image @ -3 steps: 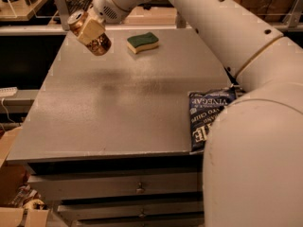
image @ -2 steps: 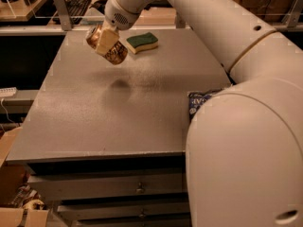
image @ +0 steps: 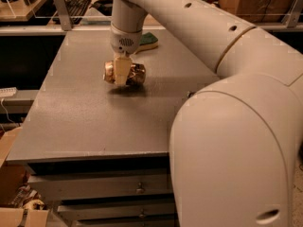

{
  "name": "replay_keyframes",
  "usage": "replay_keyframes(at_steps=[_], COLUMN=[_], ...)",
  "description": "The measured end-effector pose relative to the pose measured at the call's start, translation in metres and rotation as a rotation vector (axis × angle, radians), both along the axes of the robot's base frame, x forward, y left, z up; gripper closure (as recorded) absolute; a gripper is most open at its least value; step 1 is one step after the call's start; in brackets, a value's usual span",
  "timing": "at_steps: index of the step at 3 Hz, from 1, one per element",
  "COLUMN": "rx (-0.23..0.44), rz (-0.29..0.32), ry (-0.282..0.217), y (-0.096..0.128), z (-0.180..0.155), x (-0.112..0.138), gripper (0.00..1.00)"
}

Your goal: Knock orange can over

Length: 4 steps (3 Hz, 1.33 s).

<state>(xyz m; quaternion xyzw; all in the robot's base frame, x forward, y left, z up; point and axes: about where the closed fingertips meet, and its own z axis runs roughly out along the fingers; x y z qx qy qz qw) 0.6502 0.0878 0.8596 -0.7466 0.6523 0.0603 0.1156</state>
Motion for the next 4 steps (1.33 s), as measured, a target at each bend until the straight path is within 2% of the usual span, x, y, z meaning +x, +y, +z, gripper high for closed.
replay_keyframes(at_steps=[1,2,3,4], rx=[-0.06,-0.02,0.028,0.084], rz=[0.035,0.072,0.094,0.099], ry=[0.021,0.015,0.006,0.022], y=[-0.003,0.006,0.012,0.011], z=[-0.011,-0.001,0.011,0.013], x=[-0.01,-0.023,-0.031,-0.041], gripper=[0.51,0.2,0.0,0.0])
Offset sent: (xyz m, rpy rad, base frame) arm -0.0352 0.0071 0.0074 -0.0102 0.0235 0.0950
